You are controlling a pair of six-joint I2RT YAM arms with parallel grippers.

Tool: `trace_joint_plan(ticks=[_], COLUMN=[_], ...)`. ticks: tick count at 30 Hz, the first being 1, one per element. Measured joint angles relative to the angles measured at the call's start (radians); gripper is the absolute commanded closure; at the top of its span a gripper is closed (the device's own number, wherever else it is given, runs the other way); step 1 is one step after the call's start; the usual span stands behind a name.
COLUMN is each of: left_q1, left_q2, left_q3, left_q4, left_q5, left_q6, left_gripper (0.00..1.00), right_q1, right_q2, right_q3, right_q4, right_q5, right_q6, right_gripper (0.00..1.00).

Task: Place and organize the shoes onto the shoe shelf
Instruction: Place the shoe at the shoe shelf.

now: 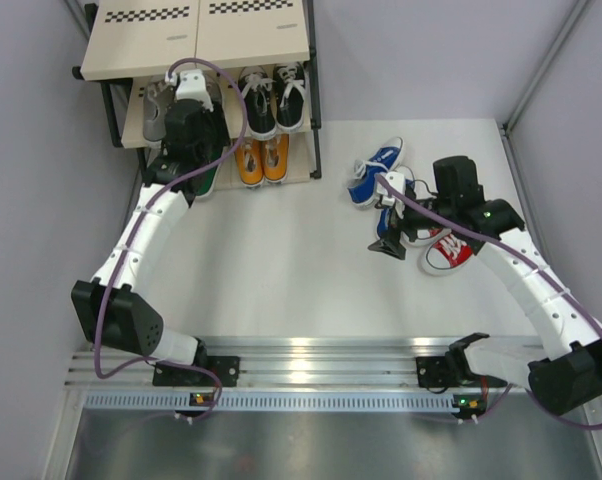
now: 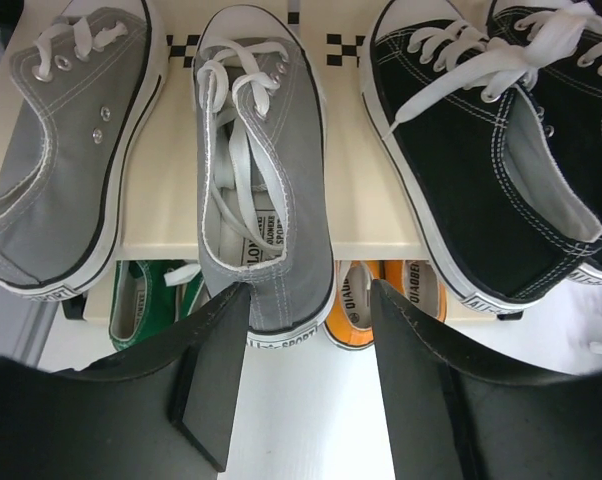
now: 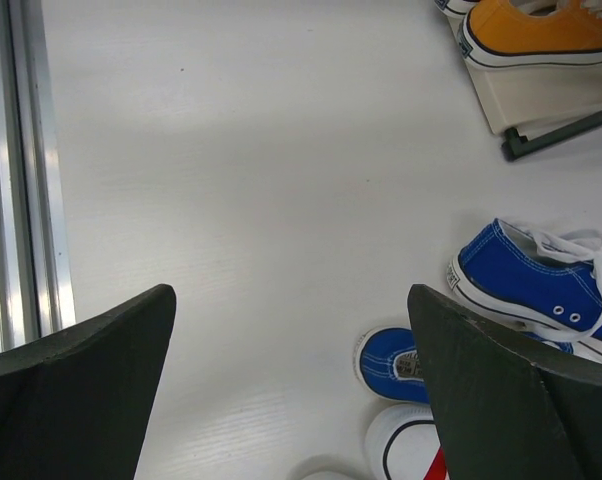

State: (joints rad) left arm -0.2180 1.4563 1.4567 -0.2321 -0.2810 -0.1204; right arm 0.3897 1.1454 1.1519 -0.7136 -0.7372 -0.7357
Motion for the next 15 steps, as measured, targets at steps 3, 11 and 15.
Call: trace_joint_plan(ticks=[3,11,15], left_q1=[0.0,0.0,0.0], left_q2=[0.0,-0.003,-0.013], left_q3=[-0.007,-0.04,-0.045], left_q4=[0.001,0.007,0.005], left_q5=[-0.015,-0.039,-0.022], left_q6=[0.004,0.03,0.042], left_gripper=[0.43,0.43,0.39], right_q1=[0.0,-0.002,-0.002], right_q2=[0.0,0.0,0.0], right_q3=[0.0,0.0,0.0], right_q4=[0.001,0.003,0.004], right_q5=[-0.005,-0.014,-0.017], right_q6=[0.004,0.007,0.01], right_gripper=[0.01,0.01,0.01])
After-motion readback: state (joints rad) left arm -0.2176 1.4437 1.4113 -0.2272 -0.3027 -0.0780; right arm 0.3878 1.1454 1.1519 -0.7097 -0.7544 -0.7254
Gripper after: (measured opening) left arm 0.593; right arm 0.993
